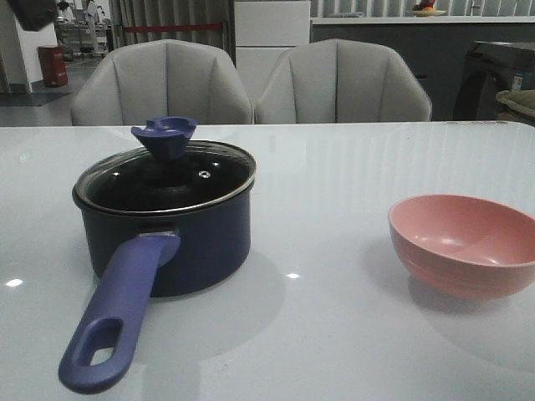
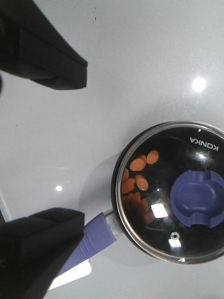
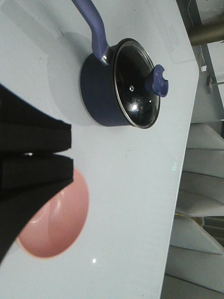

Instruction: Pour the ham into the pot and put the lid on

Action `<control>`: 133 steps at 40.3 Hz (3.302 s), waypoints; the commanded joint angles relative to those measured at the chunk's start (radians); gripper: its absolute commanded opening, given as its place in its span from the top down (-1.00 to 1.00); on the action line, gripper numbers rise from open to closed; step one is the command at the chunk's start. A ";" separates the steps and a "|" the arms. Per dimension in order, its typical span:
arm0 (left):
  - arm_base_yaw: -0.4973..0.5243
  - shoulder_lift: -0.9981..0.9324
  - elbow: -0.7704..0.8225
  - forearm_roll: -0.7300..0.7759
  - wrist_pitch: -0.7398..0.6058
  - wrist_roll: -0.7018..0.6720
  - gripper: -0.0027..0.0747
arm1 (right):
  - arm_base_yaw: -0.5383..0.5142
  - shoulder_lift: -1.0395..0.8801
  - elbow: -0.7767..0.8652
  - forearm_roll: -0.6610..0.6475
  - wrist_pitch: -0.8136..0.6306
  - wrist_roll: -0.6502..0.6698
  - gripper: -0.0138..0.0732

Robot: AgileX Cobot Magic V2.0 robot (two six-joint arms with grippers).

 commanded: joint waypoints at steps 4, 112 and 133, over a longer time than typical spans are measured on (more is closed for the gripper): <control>0.003 -0.243 0.144 -0.004 -0.165 -0.037 -0.51 | -0.001 0.008 -0.027 0.005 -0.070 -0.006 0.36; 0.410 -1.330 1.390 -0.019 -1.256 -0.043 0.64 | -0.001 0.008 -0.027 0.005 -0.070 -0.006 0.36; 0.410 -1.330 1.390 -0.019 -1.256 -0.043 0.64 | -0.001 0.008 -0.027 0.005 -0.070 -0.006 0.36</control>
